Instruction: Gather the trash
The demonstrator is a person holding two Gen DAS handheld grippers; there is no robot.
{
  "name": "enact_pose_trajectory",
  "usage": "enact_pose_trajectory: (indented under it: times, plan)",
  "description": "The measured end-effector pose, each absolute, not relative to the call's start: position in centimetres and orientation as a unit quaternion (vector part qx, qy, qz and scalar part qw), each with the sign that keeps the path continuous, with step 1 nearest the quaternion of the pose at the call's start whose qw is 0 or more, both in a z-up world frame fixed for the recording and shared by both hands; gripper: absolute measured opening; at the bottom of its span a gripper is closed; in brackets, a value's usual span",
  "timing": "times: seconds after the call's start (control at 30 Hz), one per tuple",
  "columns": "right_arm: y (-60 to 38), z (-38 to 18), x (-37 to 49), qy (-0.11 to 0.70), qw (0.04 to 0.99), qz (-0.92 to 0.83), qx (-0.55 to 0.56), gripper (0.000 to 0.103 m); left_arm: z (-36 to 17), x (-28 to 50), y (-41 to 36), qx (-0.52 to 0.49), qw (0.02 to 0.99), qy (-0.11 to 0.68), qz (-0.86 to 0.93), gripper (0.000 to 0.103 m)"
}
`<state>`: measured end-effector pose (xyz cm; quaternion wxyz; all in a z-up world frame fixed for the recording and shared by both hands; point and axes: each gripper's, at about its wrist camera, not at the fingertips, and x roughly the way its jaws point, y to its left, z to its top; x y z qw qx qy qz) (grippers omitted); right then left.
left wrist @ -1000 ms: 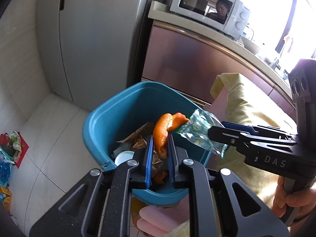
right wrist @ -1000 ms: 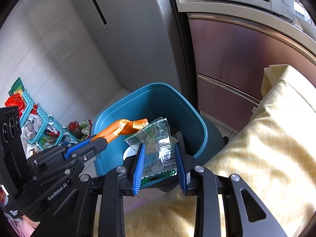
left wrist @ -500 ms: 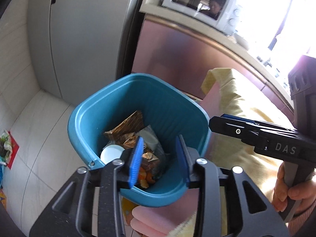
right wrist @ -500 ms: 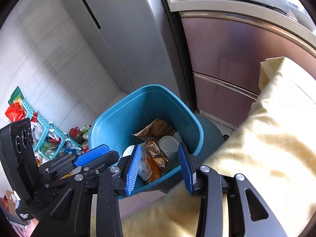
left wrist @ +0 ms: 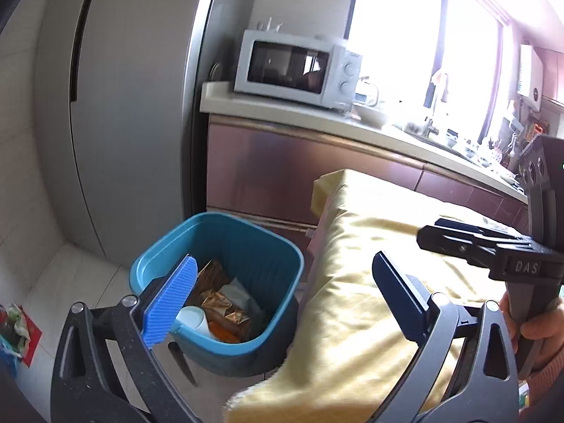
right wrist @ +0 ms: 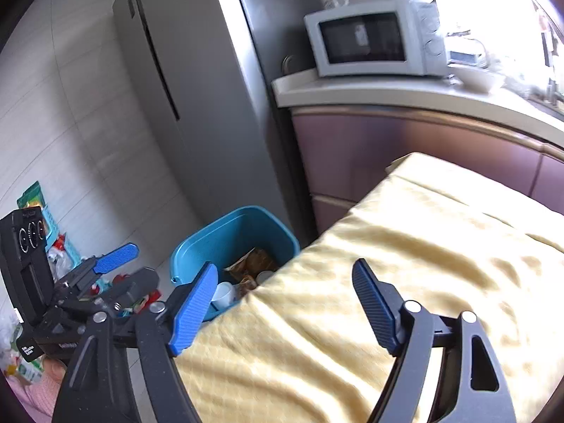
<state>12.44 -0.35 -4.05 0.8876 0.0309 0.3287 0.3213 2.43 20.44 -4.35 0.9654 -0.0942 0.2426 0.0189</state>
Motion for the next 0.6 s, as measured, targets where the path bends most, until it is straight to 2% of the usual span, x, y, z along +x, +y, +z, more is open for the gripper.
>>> enact_pose_trajectory:
  times: [0.03, 0.07, 0.6]
  plan:
    - [-1.1, -4.0, 11.8, 0.320, 0.896, 0.307, 0.032, 0.095, -4.1, 2.2, 20.1, -0.094, 0.967, 0.238, 0.018, 0.098]
    - [-1.9, -3.9, 11.1, 0.310, 0.903, 0.295, 0.031, 0.096, -3.9, 2.0, 19.6, -0.092, 0.968, 0.231, 0.019, 0.098]
    - [-11.0, -4.2, 3.4, 0.187, 0.976, 0.108, 0.011, 0.096, -1.2, -0.8, 11.2, -0.034, 0.988, 0.149, 0.020, 0.098]
